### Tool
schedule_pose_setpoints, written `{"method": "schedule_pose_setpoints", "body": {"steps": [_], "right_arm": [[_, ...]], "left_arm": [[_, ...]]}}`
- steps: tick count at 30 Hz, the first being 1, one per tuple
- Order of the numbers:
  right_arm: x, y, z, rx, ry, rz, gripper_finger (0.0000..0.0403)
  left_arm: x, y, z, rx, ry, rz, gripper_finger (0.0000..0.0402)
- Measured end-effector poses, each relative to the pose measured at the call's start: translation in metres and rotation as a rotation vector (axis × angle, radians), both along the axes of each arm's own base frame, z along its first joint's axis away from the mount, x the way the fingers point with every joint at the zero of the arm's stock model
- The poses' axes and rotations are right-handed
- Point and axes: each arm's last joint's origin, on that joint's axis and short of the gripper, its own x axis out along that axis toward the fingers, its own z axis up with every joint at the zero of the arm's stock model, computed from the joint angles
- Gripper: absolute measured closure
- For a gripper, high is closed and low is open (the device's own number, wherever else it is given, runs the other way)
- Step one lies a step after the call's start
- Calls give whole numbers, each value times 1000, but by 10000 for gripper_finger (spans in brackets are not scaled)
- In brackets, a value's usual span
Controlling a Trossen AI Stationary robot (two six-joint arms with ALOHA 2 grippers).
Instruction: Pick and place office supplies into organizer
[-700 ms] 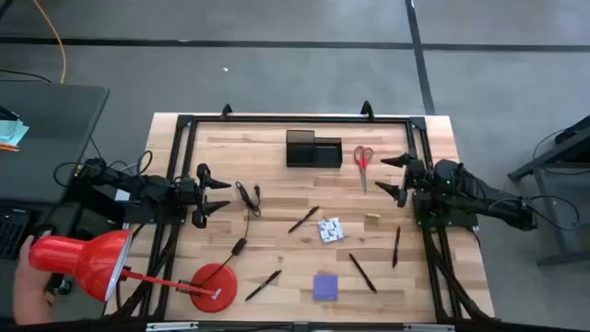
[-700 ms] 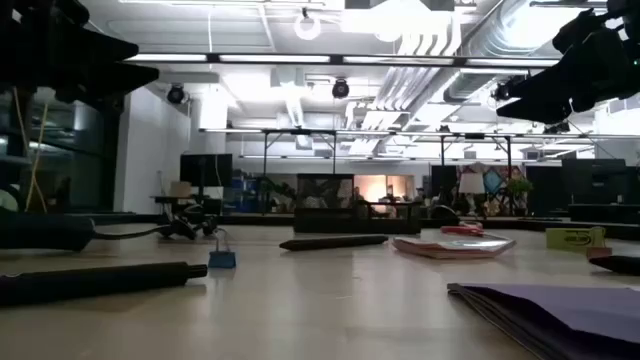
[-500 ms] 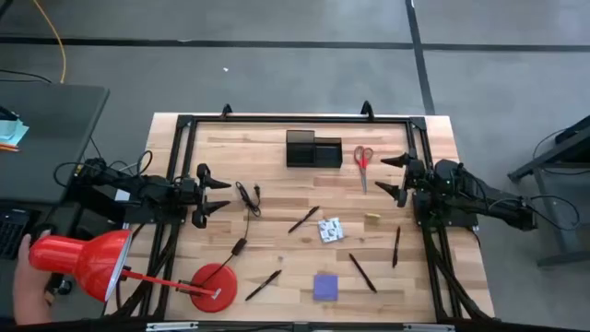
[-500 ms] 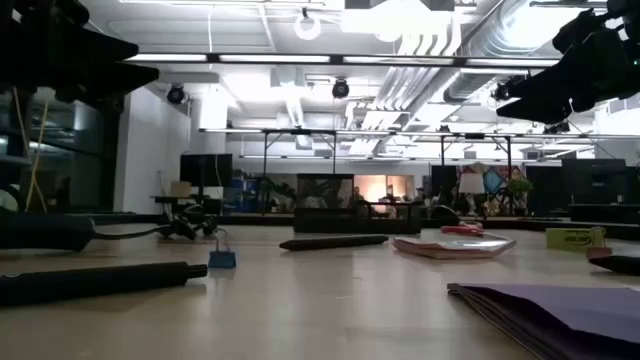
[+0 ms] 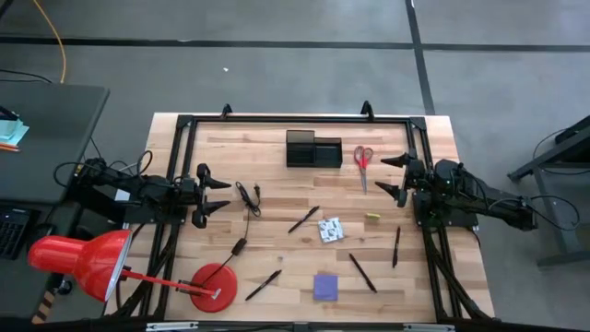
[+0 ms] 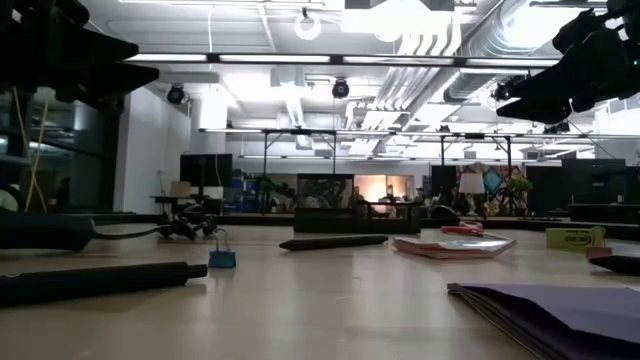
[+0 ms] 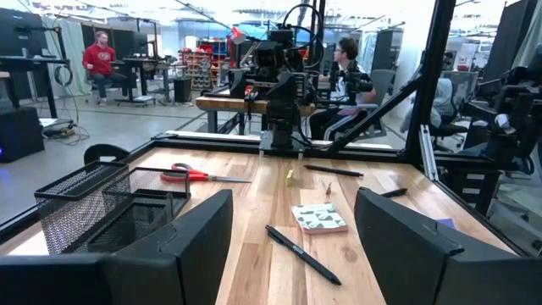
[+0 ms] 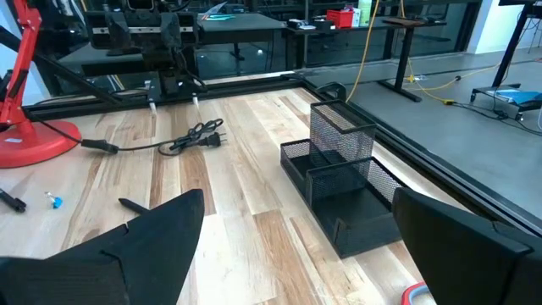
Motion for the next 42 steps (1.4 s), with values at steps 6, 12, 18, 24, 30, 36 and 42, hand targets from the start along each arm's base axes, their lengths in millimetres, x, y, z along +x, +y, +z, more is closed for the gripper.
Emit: {"method": "schedule_pose_setpoints", "body": {"steps": [6,12,18,24,30,36,42], "right_arm": [[0,0,0,0,0,0,25],[0,0,0,0,0,0,25],[0,0,0,0,0,0,25],[0,0,0,0,0,0,25],[0,0,0,0,0,0,25],[0,0,0,-127,40,19,25],[0,0,0,-280,89,47,25]], "left_arm": [[0,0,0,0,0,0,169],[0,0,0,0,0,0,169],[0,0,0,0,0,0,169],[0,0,0,0,0,0,169],[0,0,0,0,0,0,169],[0,0,0,0,0,0,169],[0,0,1,-3,-14,0,169]]}}
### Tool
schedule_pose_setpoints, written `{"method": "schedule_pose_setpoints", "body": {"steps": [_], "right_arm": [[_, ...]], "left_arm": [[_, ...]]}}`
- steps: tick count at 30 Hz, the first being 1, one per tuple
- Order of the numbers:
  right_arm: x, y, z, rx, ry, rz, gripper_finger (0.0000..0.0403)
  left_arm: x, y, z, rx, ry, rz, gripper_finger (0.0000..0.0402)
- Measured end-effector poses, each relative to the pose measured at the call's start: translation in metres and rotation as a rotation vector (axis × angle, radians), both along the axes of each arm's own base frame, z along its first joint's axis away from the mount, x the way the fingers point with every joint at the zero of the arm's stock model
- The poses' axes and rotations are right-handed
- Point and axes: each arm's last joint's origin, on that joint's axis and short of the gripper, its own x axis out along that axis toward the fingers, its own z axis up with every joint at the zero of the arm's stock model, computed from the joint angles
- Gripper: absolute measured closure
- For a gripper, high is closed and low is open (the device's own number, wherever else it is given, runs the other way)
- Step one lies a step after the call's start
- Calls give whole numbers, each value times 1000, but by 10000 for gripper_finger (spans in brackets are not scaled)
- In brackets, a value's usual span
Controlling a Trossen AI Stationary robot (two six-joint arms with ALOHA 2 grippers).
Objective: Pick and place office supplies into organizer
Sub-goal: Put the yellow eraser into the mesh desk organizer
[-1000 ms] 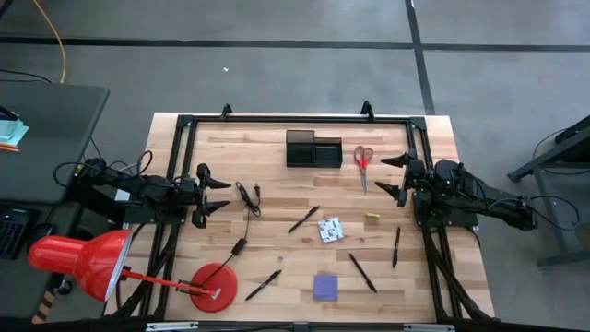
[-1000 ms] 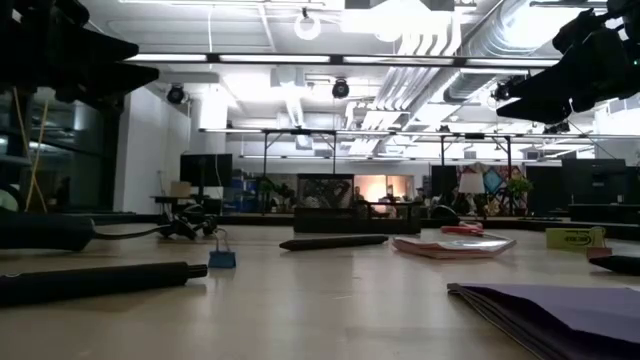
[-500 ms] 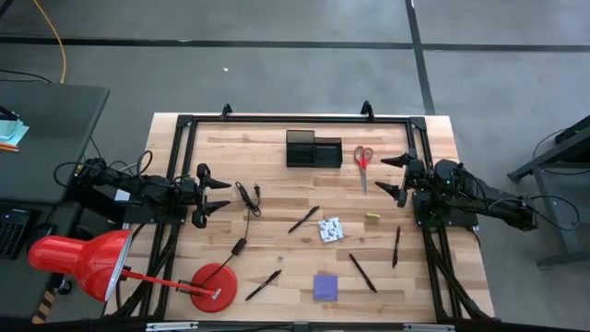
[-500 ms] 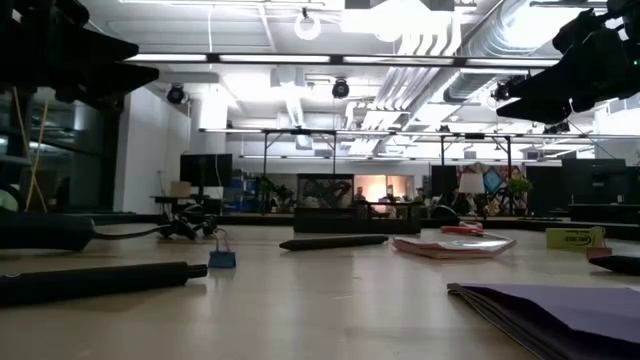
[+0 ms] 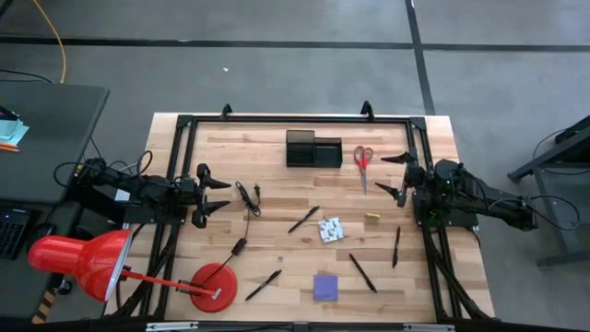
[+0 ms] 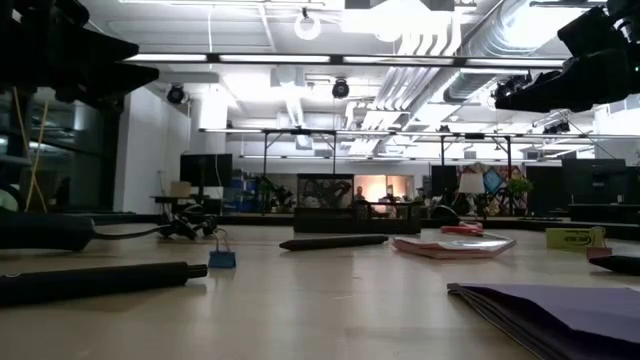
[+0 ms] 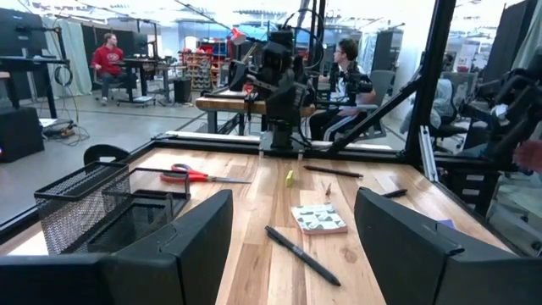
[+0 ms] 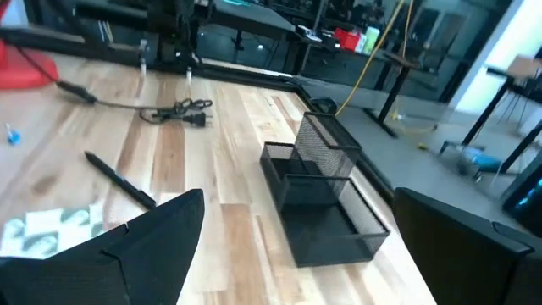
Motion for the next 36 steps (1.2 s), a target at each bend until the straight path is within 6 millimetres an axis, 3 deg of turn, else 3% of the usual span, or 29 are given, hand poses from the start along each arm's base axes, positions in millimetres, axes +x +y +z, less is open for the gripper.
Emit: {"method": "schedule_pose_setpoints", "body": {"steps": [12,21,26,36], "right_arm": [[0,0,2,97,-47,-15,25],[2,1,13,481,-279,1,25],[1,0,22,526,-394,-30,25],[0,-4,13,544,-358,-203,25]], "left_arm": [[0,0,5,-12,-49,0,169],[-1,0,9,-21,-90,1,169],[-1,1,9,-23,-93,14,169],[-1,1,10,-60,-109,19,169]]}}
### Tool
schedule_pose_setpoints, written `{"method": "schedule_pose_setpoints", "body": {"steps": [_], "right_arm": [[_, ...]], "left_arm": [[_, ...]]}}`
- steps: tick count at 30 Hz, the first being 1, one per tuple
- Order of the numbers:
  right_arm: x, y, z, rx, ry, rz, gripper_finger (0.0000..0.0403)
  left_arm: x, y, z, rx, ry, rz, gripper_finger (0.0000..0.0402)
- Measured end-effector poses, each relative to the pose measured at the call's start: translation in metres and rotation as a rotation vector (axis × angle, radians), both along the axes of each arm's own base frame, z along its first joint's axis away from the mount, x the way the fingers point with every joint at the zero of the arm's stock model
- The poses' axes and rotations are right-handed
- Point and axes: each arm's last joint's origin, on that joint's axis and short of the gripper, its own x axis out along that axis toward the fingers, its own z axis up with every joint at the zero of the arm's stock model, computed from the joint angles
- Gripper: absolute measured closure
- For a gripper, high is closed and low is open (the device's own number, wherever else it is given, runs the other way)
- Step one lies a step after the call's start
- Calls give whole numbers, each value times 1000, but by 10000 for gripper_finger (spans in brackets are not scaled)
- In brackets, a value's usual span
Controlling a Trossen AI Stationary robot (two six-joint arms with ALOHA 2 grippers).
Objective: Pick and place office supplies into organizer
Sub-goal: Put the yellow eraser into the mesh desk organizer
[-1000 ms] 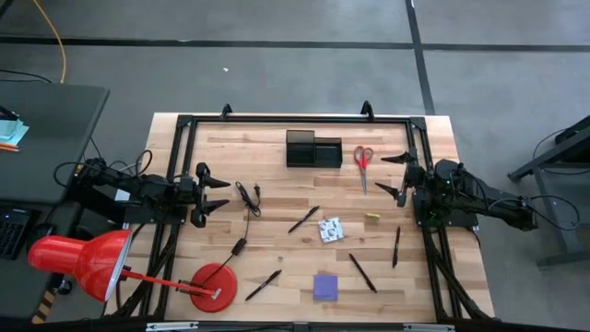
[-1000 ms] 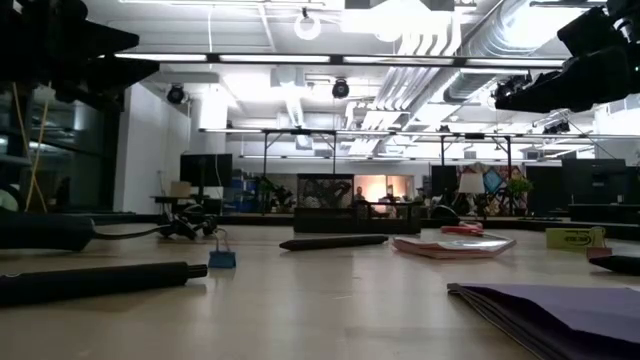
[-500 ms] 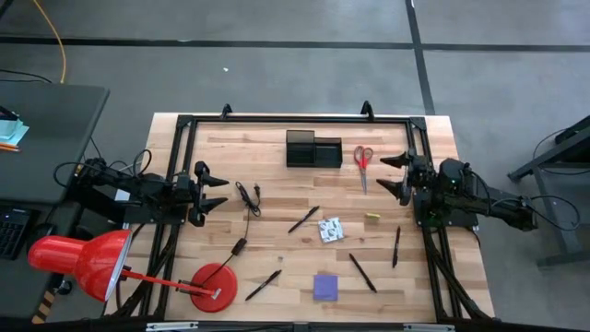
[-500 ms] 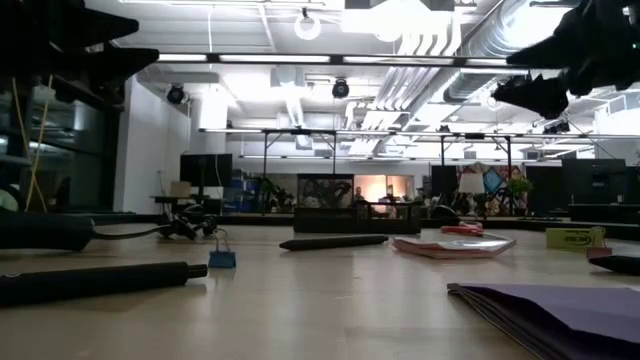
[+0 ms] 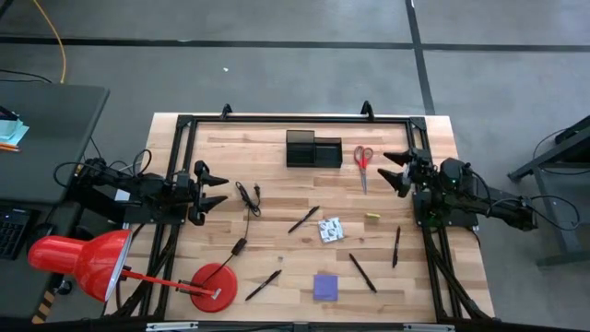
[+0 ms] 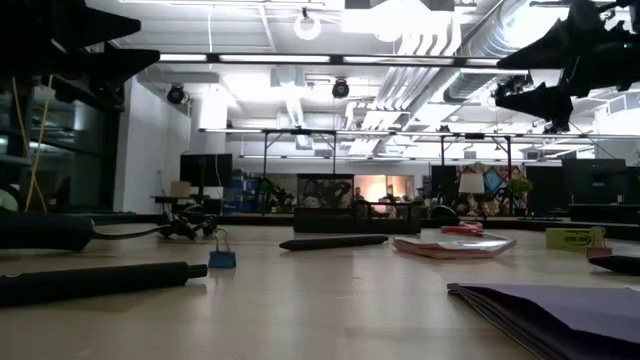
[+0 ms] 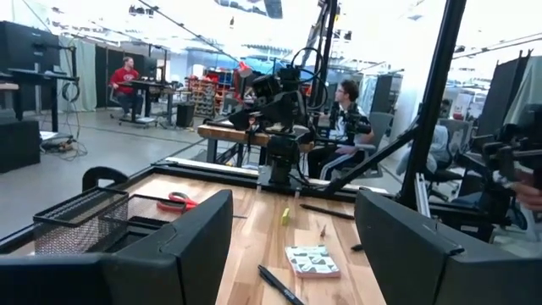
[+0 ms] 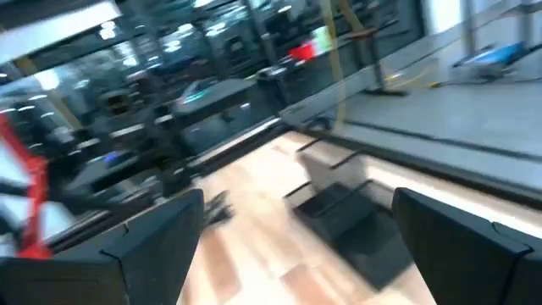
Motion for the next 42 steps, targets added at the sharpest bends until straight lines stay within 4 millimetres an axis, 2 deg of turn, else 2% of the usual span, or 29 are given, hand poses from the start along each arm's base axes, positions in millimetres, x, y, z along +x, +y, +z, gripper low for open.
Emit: {"method": "schedule_pose_setpoints", "body": {"steps": [5,15,19,22,25,26,31,42], "right_arm": [[-4,-6,-2,87,-30,-242,25],[-6,-6,-17,206,58,-277,25],[-4,-2,-19,217,94,-142,25],[-3,-1,-21,262,104,-105,25],[-4,-4,-21,235,95,-216,25],[-4,-4,-22,240,107,-207,25],[4,3,-24,339,151,51,33],[26,14,-35,408,333,268,61]], "left_arm": [[0,0,-3,-10,27,-2,169],[1,0,-5,-6,44,-2,169],[1,0,-5,-4,52,-2,169],[1,0,-6,-2,61,-2,169],[1,0,-7,0,70,1,169],[1,0,-7,0,71,2,169],[1,0,-8,7,77,2,169],[1,0,-8,2,79,2,169]]}}
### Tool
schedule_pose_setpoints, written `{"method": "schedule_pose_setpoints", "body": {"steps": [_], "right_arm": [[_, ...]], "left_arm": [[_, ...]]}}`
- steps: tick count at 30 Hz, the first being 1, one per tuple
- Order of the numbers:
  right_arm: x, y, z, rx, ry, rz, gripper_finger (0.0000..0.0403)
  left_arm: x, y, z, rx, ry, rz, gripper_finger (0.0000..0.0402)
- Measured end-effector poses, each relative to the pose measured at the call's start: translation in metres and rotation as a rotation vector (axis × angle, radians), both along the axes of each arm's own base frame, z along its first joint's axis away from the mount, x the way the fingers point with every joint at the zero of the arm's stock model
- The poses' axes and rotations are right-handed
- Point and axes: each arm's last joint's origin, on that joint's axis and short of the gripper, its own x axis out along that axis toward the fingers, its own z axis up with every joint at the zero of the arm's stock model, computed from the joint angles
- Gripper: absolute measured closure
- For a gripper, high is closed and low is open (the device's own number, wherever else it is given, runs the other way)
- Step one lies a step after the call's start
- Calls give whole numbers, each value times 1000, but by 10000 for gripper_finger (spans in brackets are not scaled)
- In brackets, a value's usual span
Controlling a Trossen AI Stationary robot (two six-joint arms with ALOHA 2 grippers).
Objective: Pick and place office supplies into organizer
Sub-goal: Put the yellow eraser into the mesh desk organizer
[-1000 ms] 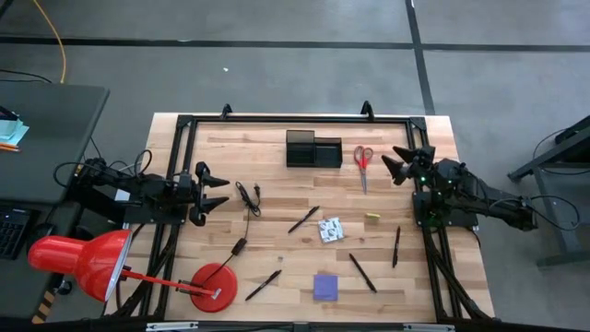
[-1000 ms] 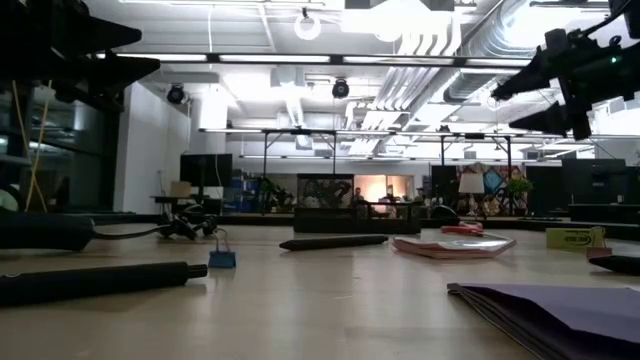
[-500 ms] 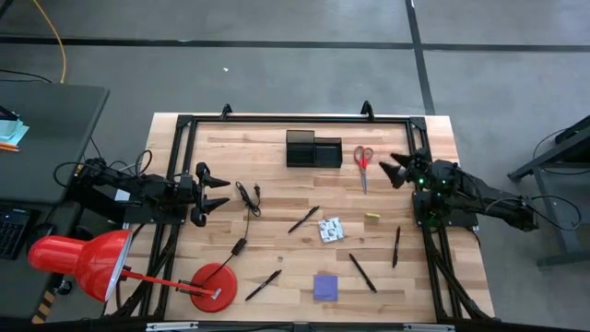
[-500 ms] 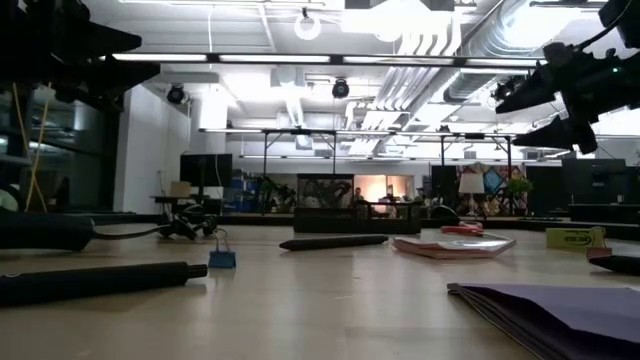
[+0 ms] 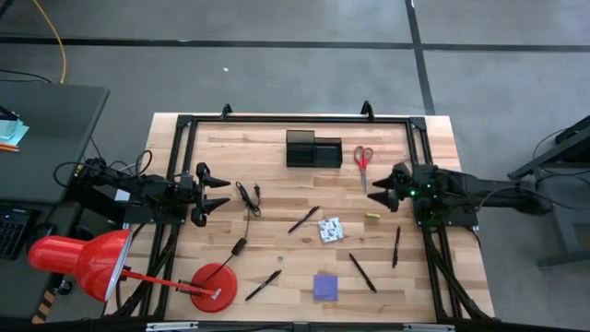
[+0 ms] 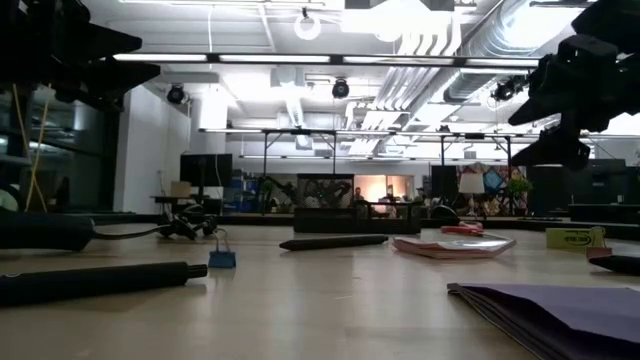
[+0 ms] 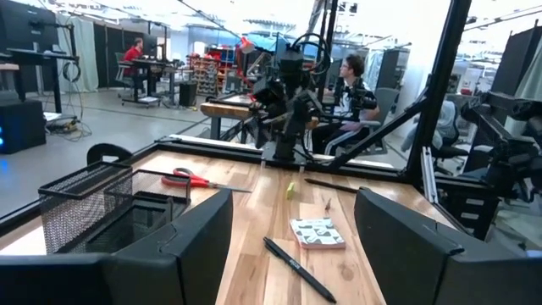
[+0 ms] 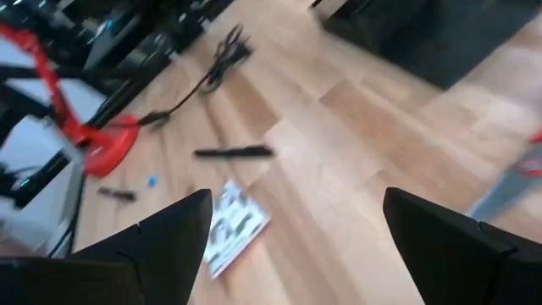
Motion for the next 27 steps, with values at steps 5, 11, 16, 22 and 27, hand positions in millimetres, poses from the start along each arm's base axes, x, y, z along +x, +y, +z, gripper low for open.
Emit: {"method": "schedule_pose_setpoints", "body": {"steps": [5,11,16,22,27], "right_arm": [[6,4,-3,27,67,53,61],[14,12,-16,96,204,108,66],[18,19,-25,90,297,161,66],[22,26,-29,65,331,197,76],[21,30,-34,24,383,191,82]], "left_arm": [[0,0,-1,3,12,0,169],[0,0,-2,5,22,0,169],[0,0,-2,1,22,0,169],[0,0,-3,2,27,0,169],[0,0,-3,-10,32,-1,169]]}}
